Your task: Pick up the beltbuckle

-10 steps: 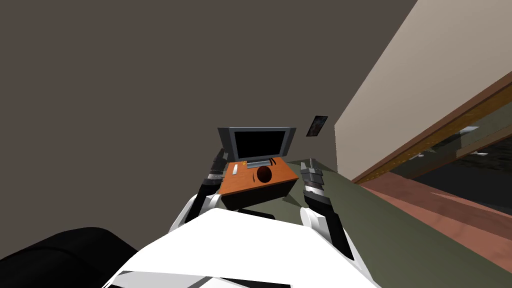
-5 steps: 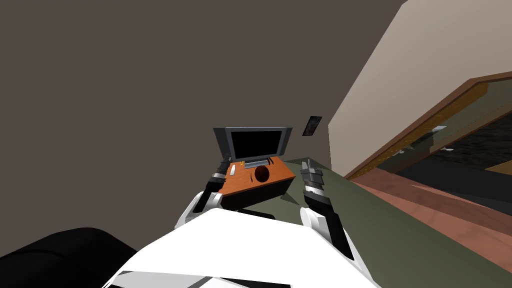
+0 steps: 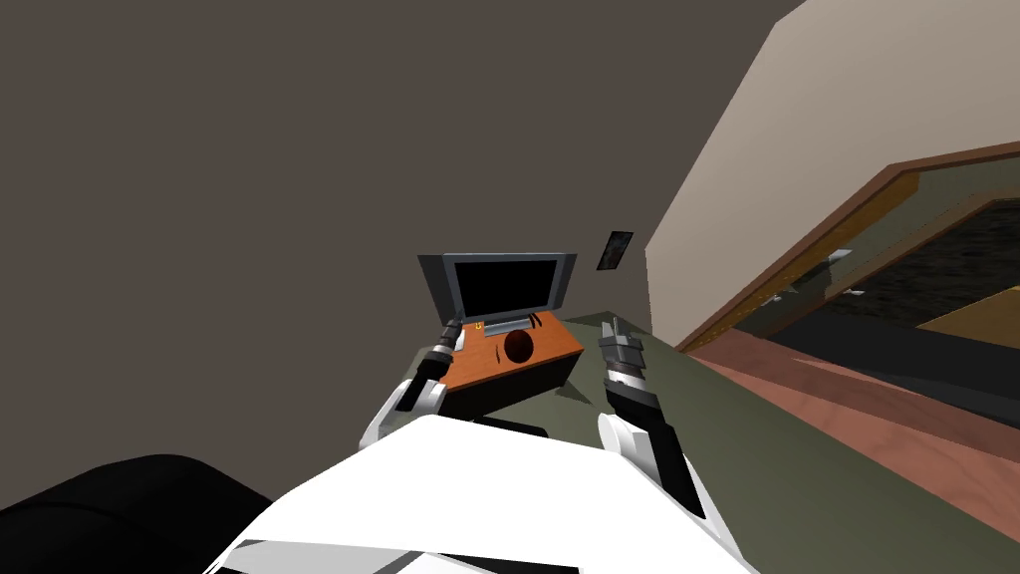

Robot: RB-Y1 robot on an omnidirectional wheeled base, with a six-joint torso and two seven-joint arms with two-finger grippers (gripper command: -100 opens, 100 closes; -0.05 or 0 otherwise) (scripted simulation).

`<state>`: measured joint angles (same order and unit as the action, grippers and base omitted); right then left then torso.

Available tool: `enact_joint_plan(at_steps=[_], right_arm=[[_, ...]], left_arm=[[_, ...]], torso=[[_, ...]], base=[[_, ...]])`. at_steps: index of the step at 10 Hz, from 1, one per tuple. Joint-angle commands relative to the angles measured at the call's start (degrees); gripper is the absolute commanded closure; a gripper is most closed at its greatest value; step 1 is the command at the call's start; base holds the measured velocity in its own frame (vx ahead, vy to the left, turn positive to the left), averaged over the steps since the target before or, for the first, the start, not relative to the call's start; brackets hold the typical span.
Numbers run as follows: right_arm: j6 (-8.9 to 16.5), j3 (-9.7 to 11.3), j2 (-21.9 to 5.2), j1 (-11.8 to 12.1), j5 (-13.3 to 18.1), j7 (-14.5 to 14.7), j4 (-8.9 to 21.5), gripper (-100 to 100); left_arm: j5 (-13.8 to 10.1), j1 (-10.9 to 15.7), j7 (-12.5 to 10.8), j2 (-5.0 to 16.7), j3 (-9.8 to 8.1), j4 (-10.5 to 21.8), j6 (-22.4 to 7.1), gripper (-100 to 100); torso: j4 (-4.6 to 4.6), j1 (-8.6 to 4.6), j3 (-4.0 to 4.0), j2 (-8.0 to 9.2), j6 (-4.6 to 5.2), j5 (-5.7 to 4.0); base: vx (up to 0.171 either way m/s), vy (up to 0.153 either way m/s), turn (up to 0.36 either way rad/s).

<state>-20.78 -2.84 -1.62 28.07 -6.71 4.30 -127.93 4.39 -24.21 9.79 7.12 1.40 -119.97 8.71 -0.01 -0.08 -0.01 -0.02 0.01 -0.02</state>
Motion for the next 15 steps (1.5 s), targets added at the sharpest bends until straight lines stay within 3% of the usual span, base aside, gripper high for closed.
enact_joint_plan(at_steps=[1,6,7,8,9,10,11,12,13,14,15], right_arm=[[0.0,0.0,0.0,0.0,0.0,0.0,0.0,0],[0.0,0.0,0.0,0.0,0.0,0.0,0.0,0],[0.0,0.0,0.0,0.0,0.0,0.0,0.0,0],[0.0,0.0,0.0,0.0,0.0,0.0,0.0,0],[0.0,0.0,0.0,0.0,0.0,0.0,0.0,0],[0.0,0.0,0.0,0.0,0.0,0.0,0.0,0],[0.0,0.0,0.0,0.0,0.0,0.0,0.0,0],[0.0,0.0,0.0,0.01,0.0,0.0,0.0,0],[0.0,0.0,0.0,0.0,0.0,0.0,0.0,0],[0.0,0.0,0.0,0.01,0.0,0.0,0.0,0],[0.0,0.0,0.0,0.0,0.0,0.0,0.0,0]], left_arm=[[-0.28,0.49,0.53,0.19,-0.07,1.34,-1.99,-100],[-1.38,3.7,3.28,0.32,-0.03,8.09,-9.07,-100],[-1.38,3.7,3.28,0.32,-0.03,8.09,-9.76,-100],[-1.75,4.84,4.22,0.37,-0.01,10.46,-11.54,-100],[-1.75,4.84,4.22,0.37,-0.01,10.46,-12.47,-100],[-2.12,6.01,5.17,0.44,0.01,12.84,-14.54,-100],[-2.12,6.01,5.17,0.44,0.01,12.87,-15.18,-100],[-2.47,7.21,6.09,0.55,0.04,15.31,-16.97,-100],[-2.47,7.21,6.09,0.55,0.04,15.31,-17.86,-100],[-2.81,8.44,7.0,0.71,0.08,17.78,-19.73,-100],[-2.81,8.44,7.0,0.71,0.08,17.78,-20.49,-100]], torso=[[0.0,0.0,0.0,0.0,0.0,0.0],[0.0,0.03,0.0,0.0,-0.02,0.0],[0.0,0.01,0.0,0.01,0.0,0.0],[0.01,0.02,0.01,0.02,-0.02,0.0],[0.0,0.0,0.0,0.01,-0.01,0.0],[0.01,0.01,0.01,0.01,-0.02,-0.01],[0.0,0.02,0.0,0.01,-0.01,0.0],[0.01,0.02,0.01,0.01,-0.03,-0.01],[0.0,0.0,0.0,0.0,-0.01,0.0],[0.0,0.01,0.01,0.02,-0.03,-0.01],[0.01,-0.01,0.01,0.01,-0.01,-0.01]], base=[[0.0,-0.018,-0.056],[0.003,-0.017,-0.074],[-0.001,-0.016,-0.046],[0.002,-0.021,-0.071],[0.002,-0.016,-0.056],[0.0,-0.018,-0.086],[0.001,-0.016,-0.051],[0.004,-0.021,-0.079],[0.002,-0.018,-0.051],[0.001,-0.026,-0.089],[0.001,-0.021,-0.049]])
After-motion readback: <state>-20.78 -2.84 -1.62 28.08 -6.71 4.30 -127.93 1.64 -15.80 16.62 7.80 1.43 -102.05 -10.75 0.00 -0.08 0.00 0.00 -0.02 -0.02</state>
